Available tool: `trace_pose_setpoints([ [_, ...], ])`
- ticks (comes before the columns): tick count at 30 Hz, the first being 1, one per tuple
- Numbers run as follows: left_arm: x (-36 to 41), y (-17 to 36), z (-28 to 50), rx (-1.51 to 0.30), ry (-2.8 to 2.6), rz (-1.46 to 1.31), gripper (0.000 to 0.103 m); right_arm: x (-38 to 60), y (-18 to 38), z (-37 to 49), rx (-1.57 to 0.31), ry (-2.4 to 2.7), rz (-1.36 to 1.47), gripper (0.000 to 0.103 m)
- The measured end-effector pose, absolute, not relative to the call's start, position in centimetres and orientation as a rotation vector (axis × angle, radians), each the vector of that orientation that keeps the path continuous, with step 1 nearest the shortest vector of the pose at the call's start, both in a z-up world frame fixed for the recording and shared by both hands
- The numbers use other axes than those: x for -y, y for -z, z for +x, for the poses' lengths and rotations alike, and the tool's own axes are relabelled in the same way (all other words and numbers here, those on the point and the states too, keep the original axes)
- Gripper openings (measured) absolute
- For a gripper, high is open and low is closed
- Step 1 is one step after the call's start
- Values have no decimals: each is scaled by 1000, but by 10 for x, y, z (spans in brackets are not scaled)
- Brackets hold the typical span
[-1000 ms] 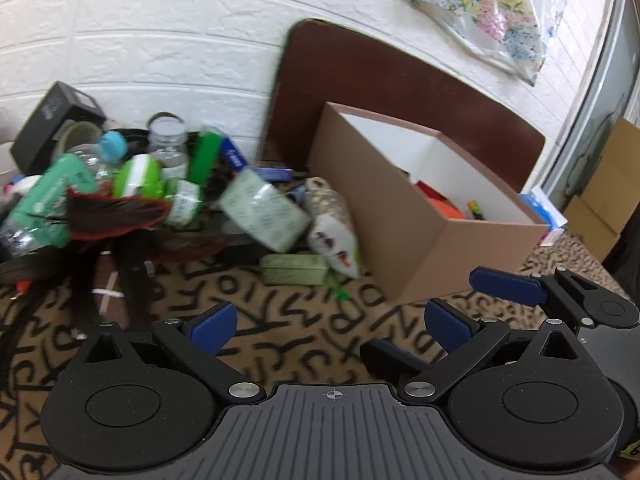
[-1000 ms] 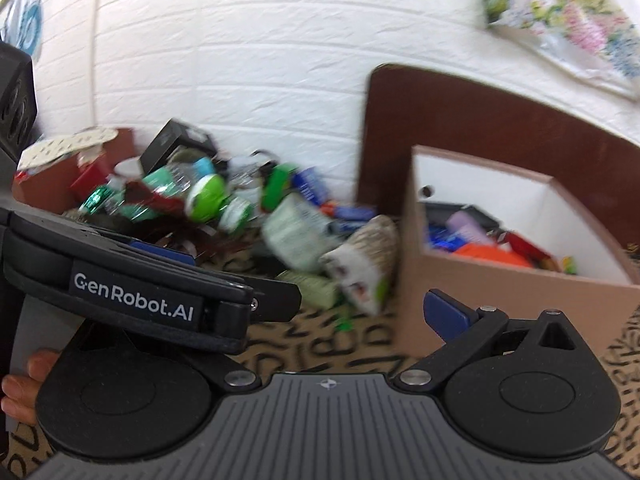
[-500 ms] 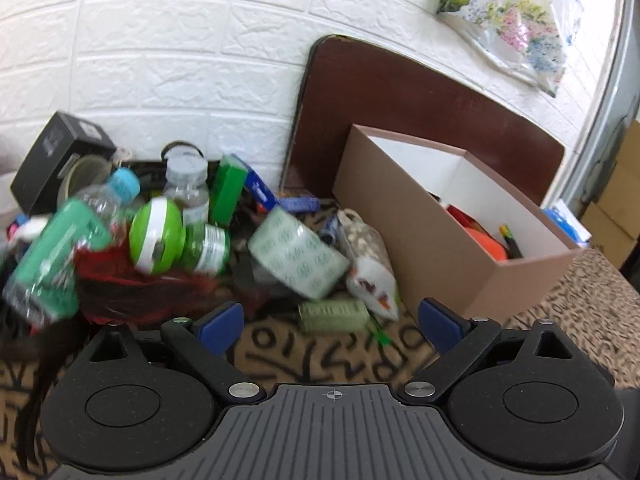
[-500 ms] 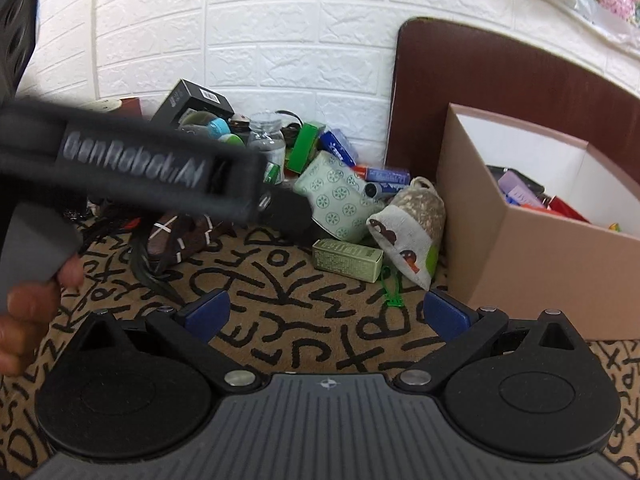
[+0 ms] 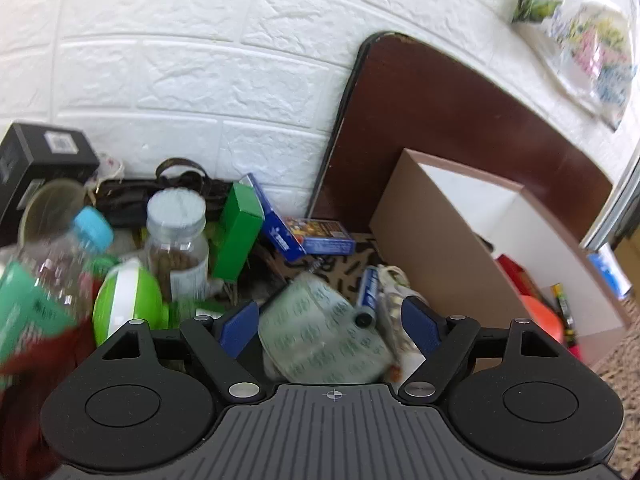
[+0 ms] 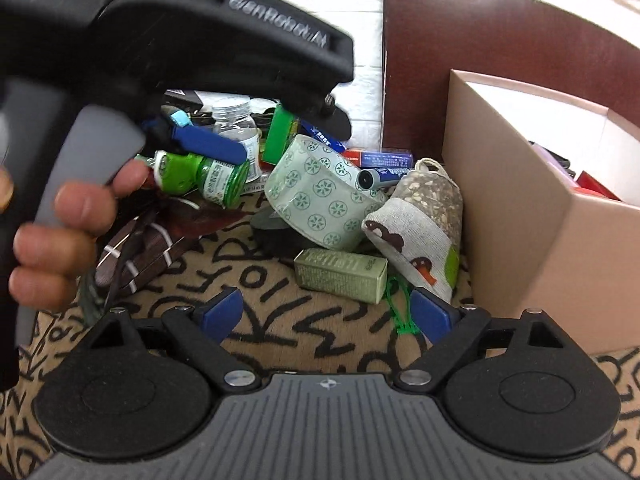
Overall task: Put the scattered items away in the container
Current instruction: 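Withdraw both tools from the box toward the clear green-patterned tape roll, then grasp the clear tape roll with the left tool while the right tool grips it too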
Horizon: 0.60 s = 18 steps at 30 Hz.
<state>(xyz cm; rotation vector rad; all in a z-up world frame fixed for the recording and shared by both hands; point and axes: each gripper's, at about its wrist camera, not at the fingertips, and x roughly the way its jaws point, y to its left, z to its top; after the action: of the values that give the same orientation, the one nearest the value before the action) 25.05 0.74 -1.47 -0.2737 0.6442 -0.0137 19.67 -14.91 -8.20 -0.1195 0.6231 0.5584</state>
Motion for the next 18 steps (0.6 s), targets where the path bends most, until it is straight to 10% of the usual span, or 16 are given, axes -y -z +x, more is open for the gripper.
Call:
trace_pose_setpoints([
  [7, -13, 38, 271, -714, 1, -235, 62, 139, 91, 215, -633, -556, -106, 90],
  [18, -7, 33, 236, -669, -16, -125, 38, 156, 86, 210, -652, -519, -76, 39],
])
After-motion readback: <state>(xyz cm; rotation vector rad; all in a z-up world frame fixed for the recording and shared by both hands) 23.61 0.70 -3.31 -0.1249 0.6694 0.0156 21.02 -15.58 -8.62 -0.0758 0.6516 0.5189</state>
